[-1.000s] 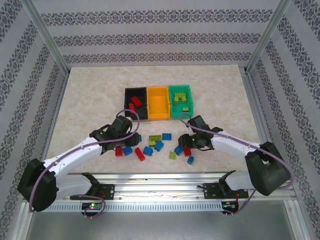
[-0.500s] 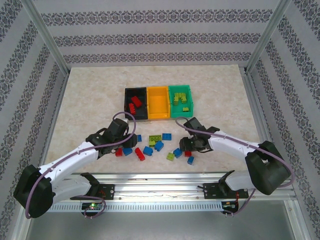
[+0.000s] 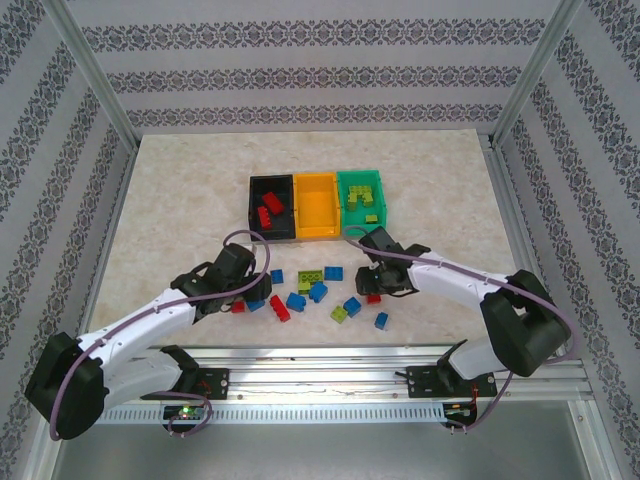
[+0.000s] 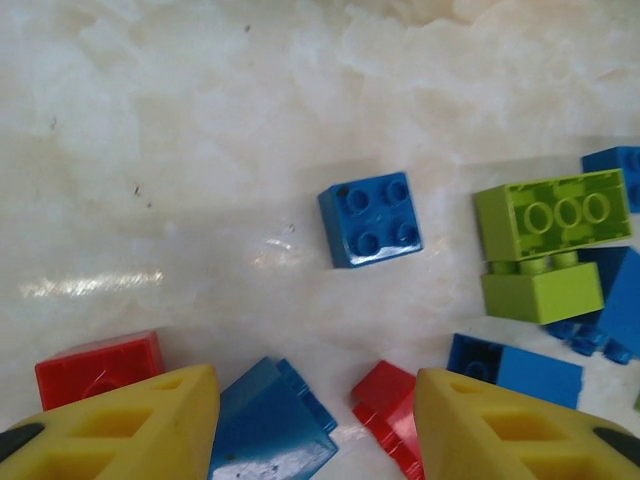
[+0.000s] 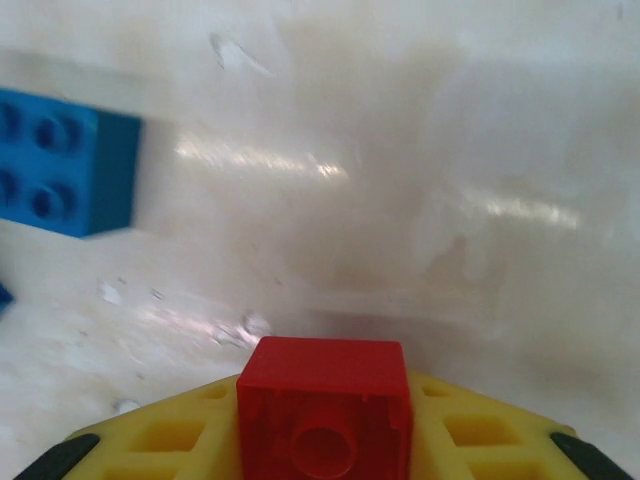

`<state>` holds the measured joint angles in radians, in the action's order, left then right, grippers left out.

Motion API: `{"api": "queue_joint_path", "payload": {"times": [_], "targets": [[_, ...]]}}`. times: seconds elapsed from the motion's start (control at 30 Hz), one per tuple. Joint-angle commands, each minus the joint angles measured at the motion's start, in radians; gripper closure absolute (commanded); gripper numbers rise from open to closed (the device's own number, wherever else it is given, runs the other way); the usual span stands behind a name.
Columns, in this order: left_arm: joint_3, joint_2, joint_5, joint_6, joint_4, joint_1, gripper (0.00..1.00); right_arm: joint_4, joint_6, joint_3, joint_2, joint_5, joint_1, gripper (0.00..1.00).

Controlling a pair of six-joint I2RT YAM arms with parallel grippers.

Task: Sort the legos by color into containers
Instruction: Pick up the lego from the bottom-center of the table, then place the lego in the container.

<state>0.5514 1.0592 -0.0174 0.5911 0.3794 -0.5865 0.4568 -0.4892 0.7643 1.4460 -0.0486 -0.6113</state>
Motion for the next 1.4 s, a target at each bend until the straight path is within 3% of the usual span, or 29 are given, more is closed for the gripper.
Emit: {"api": "queue_joint_path", "payload": {"times": [0.0,0.43,0.7,1.03,1.2,1.37], "targets": [[-0.052,-0.035,0.021,0.04,-0.033,0.018,0.46,-0.018,0.049,0.084,0.021,-0.006,0.003,0.63],[-0.124,-0.115,0.013,0.097,0.042,0.053,0.42,-0.081,0.109,0.606,0.344,-0.128,-0.072,0.63],[-0.179,-0.195,-0.05,0.171,0.02,0.056,0.42,-0.083,0.129,0.909,0.59,-0.162,-0.092,0.62],[-0.103,-0.21,-0.032,0.125,0.169,0.056,0.42,0.019,0.169,1.266,0.805,-0.166,-0.083,0.57],[-0.105,-0.206,-0.038,0.132,0.156,0.057,0.41,0.019,0.167,1.266,0.795,-0.173,-0.083,0.54],[-0.107,-0.212,-0.031,0.131,0.143,0.056,0.41,-0.051,0.171,1.072,0.665,-0.174,-0.092,0.54]]}}
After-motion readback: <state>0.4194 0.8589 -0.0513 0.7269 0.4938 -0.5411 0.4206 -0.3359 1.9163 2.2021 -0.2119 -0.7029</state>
